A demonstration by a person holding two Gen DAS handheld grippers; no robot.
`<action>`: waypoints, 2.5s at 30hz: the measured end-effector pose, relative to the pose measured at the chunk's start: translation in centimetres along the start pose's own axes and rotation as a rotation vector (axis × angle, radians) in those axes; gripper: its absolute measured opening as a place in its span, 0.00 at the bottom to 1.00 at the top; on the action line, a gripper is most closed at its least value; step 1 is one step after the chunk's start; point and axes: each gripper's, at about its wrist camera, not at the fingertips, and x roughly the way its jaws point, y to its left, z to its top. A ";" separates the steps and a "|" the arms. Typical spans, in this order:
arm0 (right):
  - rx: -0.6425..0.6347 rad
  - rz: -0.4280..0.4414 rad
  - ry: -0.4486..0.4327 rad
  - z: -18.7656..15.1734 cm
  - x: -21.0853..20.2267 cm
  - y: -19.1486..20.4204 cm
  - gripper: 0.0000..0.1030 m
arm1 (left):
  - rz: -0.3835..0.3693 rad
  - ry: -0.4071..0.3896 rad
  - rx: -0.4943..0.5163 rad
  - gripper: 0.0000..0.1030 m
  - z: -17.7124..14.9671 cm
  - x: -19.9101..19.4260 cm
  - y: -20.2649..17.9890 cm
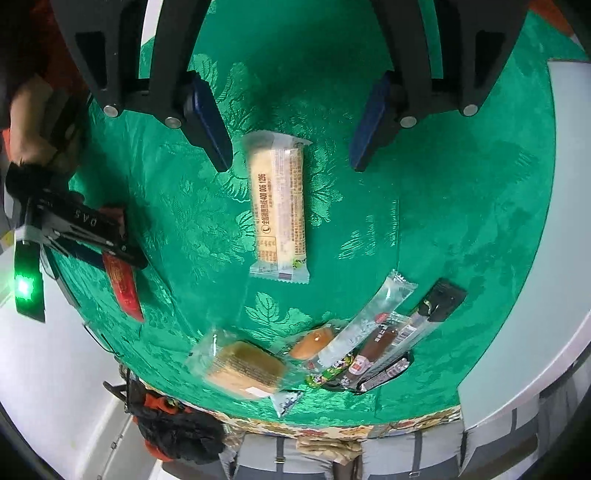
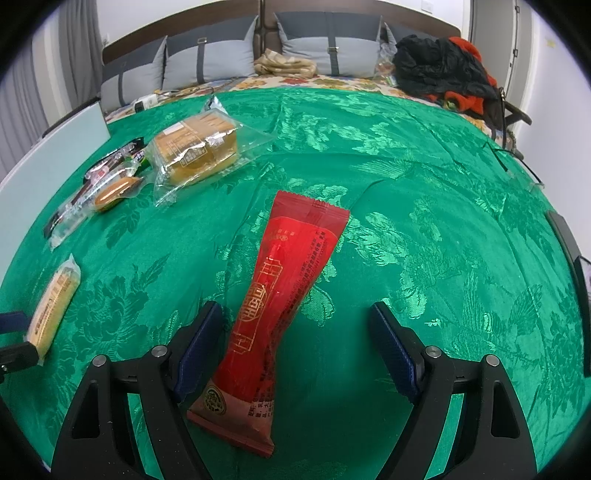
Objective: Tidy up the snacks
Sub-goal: 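Grasp the cream wafer bar with the left gripper while the right gripper holds the red bar, then carry both bars over the white box and open both grippers, then move both tools back over the snack pile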
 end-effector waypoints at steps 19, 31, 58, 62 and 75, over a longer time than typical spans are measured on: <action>0.097 0.092 0.332 5.2 1.5 -1.7 0.14 | 0.070 -0.095 -0.014 0.28 2.1 -3.3 0.0; 0.264 0.382 0.204 9.7 -7.0 0.6 0.13 | -0.046 -0.290 -0.193 0.28 3.6 -15.3 8.3; -0.229 0.623 0.084 15.7 -8.6 34.0 0.70 | 0.386 -0.203 -0.465 0.81 -1.2 -15.0 32.5; -0.256 0.449 -0.020 12.4 -7.3 26.6 0.70 | 0.270 -0.288 -0.430 0.83 -0.8 -16.4 27.1; -0.084 -0.111 0.021 0.5 -1.0 -1.4 0.70 | 0.061 -0.185 -0.184 1.00 2.9 -3.5 5.8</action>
